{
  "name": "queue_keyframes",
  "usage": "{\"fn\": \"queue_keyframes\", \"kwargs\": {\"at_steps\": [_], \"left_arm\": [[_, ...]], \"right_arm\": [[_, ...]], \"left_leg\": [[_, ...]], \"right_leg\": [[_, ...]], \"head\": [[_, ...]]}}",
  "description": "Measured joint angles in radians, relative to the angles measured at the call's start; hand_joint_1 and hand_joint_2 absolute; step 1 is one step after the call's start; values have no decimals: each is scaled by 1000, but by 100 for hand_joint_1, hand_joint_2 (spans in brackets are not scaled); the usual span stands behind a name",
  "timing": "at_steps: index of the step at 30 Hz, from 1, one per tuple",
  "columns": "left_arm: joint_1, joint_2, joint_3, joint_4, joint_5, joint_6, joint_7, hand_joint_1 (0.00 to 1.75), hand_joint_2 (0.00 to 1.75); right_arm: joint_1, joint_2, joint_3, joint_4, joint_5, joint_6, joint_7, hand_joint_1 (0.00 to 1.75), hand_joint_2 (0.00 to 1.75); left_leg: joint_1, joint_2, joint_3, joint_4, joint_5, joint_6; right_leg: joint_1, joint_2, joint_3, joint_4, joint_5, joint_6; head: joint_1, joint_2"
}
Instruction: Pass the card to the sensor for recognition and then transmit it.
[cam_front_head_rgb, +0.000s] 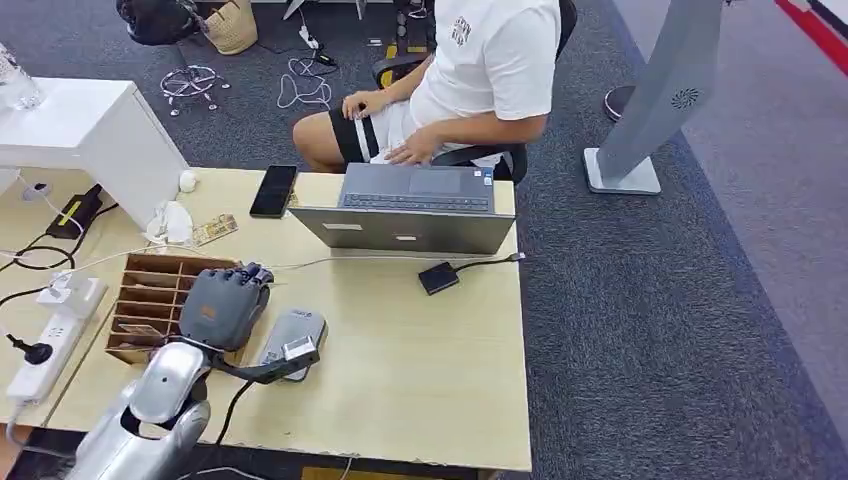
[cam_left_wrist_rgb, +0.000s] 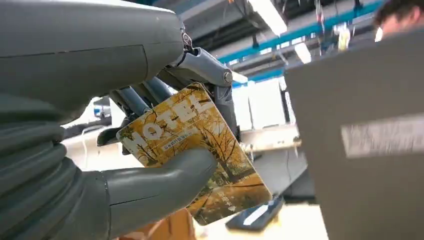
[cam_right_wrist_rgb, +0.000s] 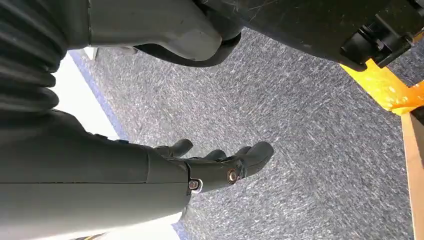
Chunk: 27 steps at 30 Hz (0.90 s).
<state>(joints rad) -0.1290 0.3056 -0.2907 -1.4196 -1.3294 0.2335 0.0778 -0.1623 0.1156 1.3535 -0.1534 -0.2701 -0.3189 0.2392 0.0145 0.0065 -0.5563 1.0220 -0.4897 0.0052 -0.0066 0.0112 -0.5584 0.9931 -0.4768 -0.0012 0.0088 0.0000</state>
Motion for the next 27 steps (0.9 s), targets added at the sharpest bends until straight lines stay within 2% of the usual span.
{"fn": "queue_keyframes", "kwargs": {"at_steps": [12, 17, 27], "left_arm": [[13, -7, -44, 90, 20, -81, -7, 175, 175], [31, -6, -68, 96, 56, -131, -15, 175, 175], [39, 5, -90, 97, 79, -167, -6, 175, 175]], "right_arm": [[-1, 0, 5, 0, -1, 3, 3, 0, 175], [-2, 0, 12, 0, -2, 3, 5, 0, 175], [-3, 0, 14, 0, -2, 2, 9, 0, 175]], "left_leg": [[0, 0, 0, 0, 0, 0], [0, 0, 0, 0, 0, 0], [0, 0, 1, 0, 0, 0]], "right_leg": [[0, 0, 0, 0, 0, 0], [0, 0, 0, 0, 0, 0], [0, -1, 1, 0, 0, 0]], "head": [[0, 0], [0, 0], [0, 0]]}}
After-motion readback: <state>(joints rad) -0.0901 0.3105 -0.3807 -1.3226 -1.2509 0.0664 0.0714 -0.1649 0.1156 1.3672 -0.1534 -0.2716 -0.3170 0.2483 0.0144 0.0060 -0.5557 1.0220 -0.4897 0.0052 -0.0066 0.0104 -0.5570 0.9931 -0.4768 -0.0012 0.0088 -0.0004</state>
